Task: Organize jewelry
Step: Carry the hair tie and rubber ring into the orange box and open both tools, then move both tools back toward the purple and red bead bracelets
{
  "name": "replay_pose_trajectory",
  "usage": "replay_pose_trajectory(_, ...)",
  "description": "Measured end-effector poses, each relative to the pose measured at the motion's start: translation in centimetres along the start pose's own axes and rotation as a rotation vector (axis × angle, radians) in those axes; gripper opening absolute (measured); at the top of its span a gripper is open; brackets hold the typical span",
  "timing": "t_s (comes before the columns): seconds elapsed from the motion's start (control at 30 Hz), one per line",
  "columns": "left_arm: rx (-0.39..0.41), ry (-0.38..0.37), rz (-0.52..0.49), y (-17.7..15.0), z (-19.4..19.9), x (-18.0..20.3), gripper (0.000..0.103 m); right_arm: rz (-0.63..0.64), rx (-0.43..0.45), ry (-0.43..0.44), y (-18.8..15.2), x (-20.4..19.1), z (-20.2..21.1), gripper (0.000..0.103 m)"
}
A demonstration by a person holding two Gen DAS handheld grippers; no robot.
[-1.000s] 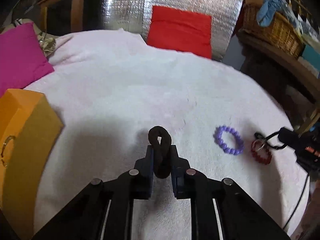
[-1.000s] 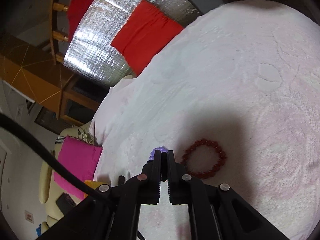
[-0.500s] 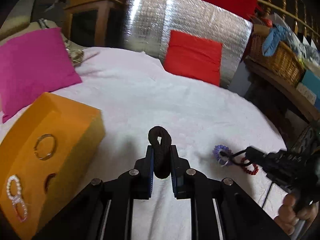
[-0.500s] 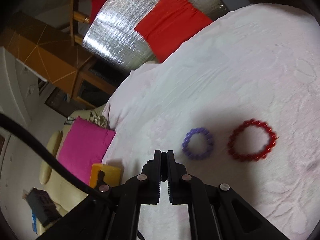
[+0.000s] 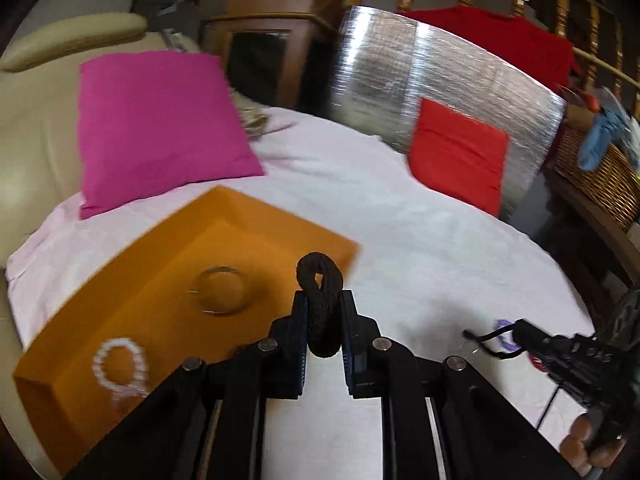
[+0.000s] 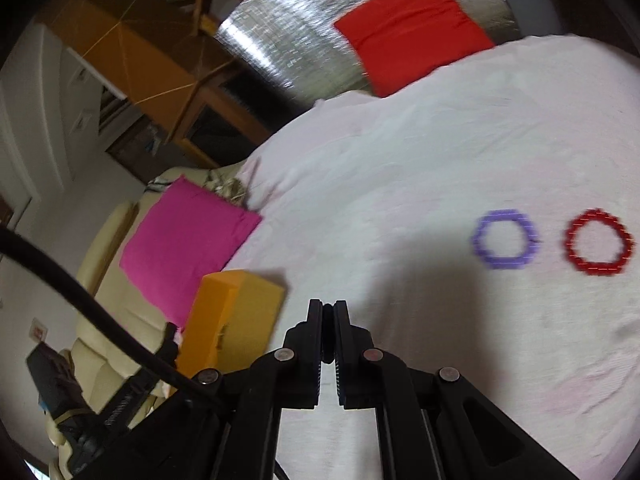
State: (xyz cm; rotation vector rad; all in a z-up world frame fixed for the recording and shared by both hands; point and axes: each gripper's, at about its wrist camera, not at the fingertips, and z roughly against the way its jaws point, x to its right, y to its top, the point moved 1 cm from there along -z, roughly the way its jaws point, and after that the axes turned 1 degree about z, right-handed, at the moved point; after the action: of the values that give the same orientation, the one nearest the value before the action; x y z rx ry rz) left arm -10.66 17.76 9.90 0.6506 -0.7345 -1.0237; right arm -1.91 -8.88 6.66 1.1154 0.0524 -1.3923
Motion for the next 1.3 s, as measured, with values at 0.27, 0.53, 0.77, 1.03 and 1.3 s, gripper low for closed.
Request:
replay_pose_trajectory(0.27,-0.122,0.139,0.124,0.1,-2.4,-8.3,0.015,0.162,-0.053,0.03,-0.5,-8.7,-5.0,0.006)
replay_pose_trajectory(0.53,-0.254,0.151,0.151,-0.8,-5.5,-9.6,0.016,0.402,-0.131,-0.047,-1.9,-15.7,-10.6,0.006)
replay_pose_trajectory(0.77,-0.33,0.146,0.155,-1.7,-6.5,-9.6,0.017,0.65,-0.267,-0.21,-4.2,-18.2,-16.3,0.006)
replay_pose_trajectory(1.03,-0.375,0.2,0.178,-2.0,-7.5,-10.1,0.059,0.636,-0.372,-0.26,-4.6,-17.9,-19.2,0.009)
replay_pose_trajectory(1.3,-0.307,0.271,0.131,-1.3,-6.5,-9.3,0.065,0.492,-0.199,-0.148,-1.8,-16.0,-15.0,0.054)
